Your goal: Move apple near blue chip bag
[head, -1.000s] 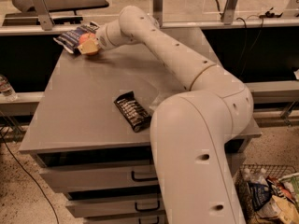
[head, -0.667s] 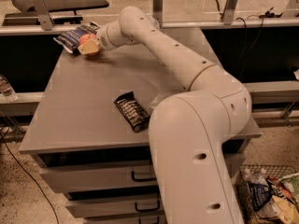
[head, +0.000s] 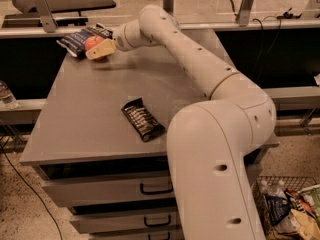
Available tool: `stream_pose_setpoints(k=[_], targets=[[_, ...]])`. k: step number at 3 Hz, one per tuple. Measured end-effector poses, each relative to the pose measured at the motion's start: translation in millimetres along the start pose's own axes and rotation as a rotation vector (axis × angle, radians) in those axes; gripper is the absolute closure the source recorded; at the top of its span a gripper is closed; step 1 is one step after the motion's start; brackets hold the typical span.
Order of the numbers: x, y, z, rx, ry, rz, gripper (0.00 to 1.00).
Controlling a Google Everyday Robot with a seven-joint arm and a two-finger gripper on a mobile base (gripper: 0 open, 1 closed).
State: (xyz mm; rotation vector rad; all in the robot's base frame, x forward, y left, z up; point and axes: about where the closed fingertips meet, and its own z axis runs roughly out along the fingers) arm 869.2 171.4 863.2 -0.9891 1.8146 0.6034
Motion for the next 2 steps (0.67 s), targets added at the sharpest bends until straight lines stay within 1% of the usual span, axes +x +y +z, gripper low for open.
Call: stream_pose_setpoints(k=[1, 2], targets=[[5.0, -28.8, -43.2, 0.001, -0.048, 0.019, 0.0], [18.9, -71.8, -114.3, 0.032, -0.116, 0.04, 0.0]])
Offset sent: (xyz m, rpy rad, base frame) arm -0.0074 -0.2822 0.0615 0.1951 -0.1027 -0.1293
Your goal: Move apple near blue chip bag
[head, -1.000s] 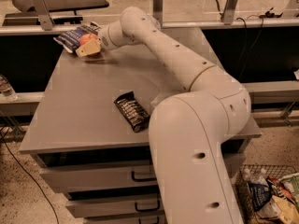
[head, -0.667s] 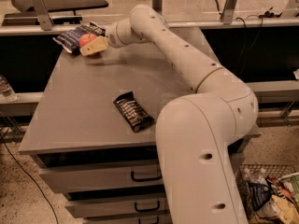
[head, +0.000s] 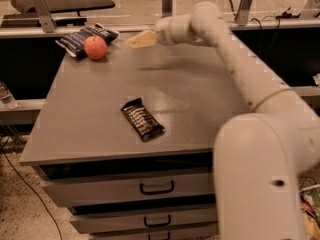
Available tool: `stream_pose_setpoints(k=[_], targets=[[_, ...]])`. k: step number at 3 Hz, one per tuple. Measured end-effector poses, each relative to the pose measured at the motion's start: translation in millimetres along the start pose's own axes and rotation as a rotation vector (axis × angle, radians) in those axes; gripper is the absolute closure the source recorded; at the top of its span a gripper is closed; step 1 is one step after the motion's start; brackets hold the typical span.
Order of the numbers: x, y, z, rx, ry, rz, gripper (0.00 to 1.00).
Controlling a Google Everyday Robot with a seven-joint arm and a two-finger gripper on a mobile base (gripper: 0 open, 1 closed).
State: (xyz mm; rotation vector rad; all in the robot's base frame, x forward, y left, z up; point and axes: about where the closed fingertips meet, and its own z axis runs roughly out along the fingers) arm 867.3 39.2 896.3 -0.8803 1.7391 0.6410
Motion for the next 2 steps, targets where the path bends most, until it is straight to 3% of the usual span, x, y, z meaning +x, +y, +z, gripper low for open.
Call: stream_pose_setpoints(k=[1, 2], targets=[[-2.3, -33.0, -82.2, 0.024, -0.086, 0.02, 0.0], [2.9, -41.2, -96.2, 0.039, -0.09, 0.029, 0.0]])
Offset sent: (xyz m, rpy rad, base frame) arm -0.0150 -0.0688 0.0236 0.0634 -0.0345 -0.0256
